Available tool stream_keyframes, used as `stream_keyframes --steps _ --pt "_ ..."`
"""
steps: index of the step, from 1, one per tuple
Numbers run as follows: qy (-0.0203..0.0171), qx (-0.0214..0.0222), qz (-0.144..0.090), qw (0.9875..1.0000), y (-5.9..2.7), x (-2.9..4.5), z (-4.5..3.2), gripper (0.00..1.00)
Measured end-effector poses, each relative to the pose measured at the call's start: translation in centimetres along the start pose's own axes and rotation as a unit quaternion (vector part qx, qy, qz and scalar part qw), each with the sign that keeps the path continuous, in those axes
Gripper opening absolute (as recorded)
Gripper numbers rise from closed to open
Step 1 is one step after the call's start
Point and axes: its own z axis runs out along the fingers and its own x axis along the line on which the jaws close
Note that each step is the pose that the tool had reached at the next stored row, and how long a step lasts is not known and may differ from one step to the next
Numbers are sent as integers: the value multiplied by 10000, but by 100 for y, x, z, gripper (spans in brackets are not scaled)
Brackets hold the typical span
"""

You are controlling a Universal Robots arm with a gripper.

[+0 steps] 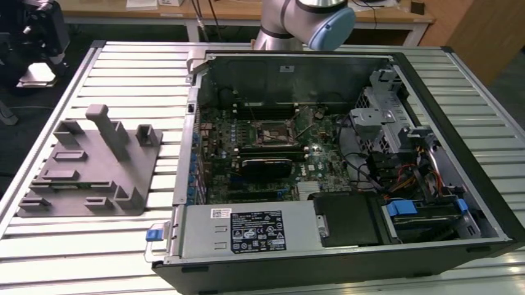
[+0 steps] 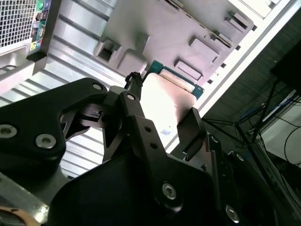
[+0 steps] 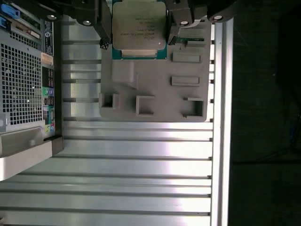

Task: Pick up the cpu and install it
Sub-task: 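Pick up the cpu and move it towards the insertion slot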

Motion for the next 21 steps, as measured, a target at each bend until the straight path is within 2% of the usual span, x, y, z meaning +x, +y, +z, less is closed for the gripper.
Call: stream_keyframes --steps 6,21 --pt "0 0 0 10000 2 -124 3 55" --pt "0 0 0 10000 9 -486 15 55"
